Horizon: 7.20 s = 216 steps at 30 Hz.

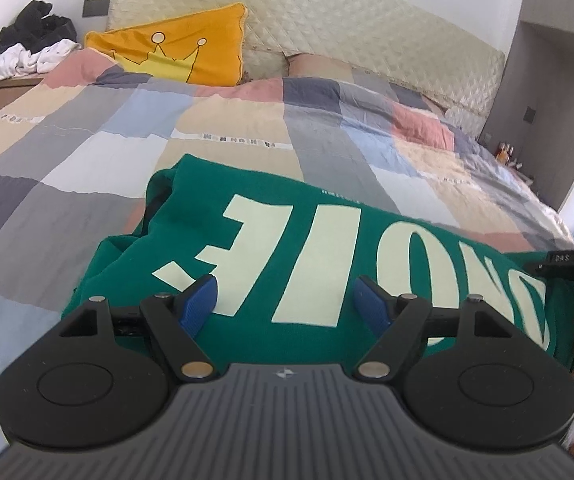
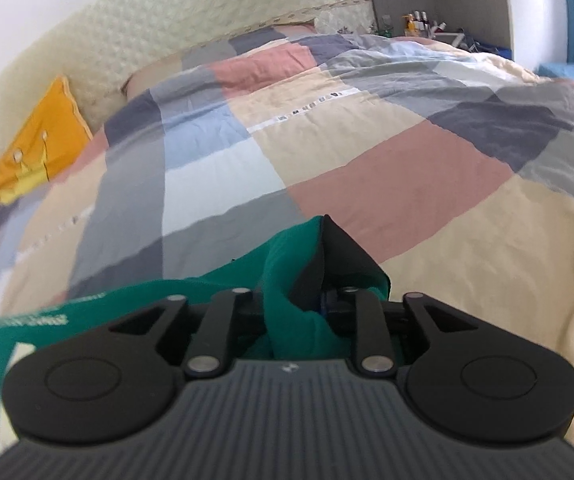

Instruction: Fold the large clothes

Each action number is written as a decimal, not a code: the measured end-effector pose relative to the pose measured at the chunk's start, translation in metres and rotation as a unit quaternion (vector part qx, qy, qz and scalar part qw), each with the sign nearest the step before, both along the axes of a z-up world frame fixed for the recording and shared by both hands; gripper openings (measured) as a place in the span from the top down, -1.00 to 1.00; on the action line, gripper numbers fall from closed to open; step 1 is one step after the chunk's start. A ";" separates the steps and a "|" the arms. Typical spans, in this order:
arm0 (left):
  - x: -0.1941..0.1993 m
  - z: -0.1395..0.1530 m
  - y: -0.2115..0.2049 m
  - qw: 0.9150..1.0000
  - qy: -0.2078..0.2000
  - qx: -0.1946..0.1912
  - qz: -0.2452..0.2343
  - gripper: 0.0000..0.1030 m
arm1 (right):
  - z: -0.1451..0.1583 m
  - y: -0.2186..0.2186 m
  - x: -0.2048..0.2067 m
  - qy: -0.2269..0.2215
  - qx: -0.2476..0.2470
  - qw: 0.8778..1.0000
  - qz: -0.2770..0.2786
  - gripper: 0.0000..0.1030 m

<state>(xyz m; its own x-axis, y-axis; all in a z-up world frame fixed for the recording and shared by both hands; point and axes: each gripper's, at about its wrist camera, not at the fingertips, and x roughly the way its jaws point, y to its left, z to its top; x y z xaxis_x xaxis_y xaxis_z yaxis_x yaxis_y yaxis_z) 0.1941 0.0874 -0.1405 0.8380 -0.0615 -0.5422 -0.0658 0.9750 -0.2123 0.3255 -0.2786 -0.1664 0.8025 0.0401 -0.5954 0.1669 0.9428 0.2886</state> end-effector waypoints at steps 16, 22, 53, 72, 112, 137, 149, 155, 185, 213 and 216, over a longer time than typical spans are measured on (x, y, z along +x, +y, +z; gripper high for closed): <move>-0.005 0.006 -0.003 1.000 -0.014 0.017 -0.002 -0.54 | 0.053 0.078 -0.055 -0.120 -0.040 0.977 0.174 -0.59; 0.007 -0.003 -0.006 0.999 0.010 0.042 -0.005 -0.54 | 0.006 0.109 -0.022 -0.045 -0.059 0.971 0.225 -0.59; -0.068 0.013 -0.023 0.999 -0.011 0.020 0.023 -0.55 | 0.029 0.079 -0.104 -0.021 0.123 0.973 0.193 -0.66; -0.075 -0.015 -0.034 0.998 0.047 -0.045 0.024 -0.57 | -0.086 0.075 -0.093 0.142 0.454 0.878 0.057 -1.00; -0.027 -0.146 0.077 0.754 0.066 -0.631 0.168 -0.93 | -0.084 0.066 -0.104 0.065 0.508 0.859 -0.001 -1.00; 0.030 -0.117 0.053 0.826 0.066 -0.528 0.189 -0.31 | -0.080 0.031 -0.093 0.025 0.473 0.877 -0.083 -0.91; 0.018 -0.133 0.074 0.830 0.069 -0.526 0.172 -0.32 | -0.077 0.044 -0.053 0.057 0.443 0.894 -0.023 -0.52; 0.023 -0.120 0.067 0.855 0.049 -0.494 0.153 -0.24 | -0.057 0.046 -0.053 0.022 0.422 0.906 0.004 0.01; 0.090 0.002 0.013 0.889 -0.032 -0.455 -0.027 -0.12 | 0.056 0.014 -0.075 -0.108 0.432 0.891 0.086 0.16; 0.423 0.007 -0.117 0.887 -0.014 -0.446 -0.120 -0.12 | 0.065 -0.078 0.137 -0.173 0.385 0.905 0.058 0.16; 0.424 -0.024 -0.118 0.886 -0.001 -0.448 -0.123 -0.12 | 0.052 -0.086 0.130 -0.170 0.379 0.908 0.053 0.16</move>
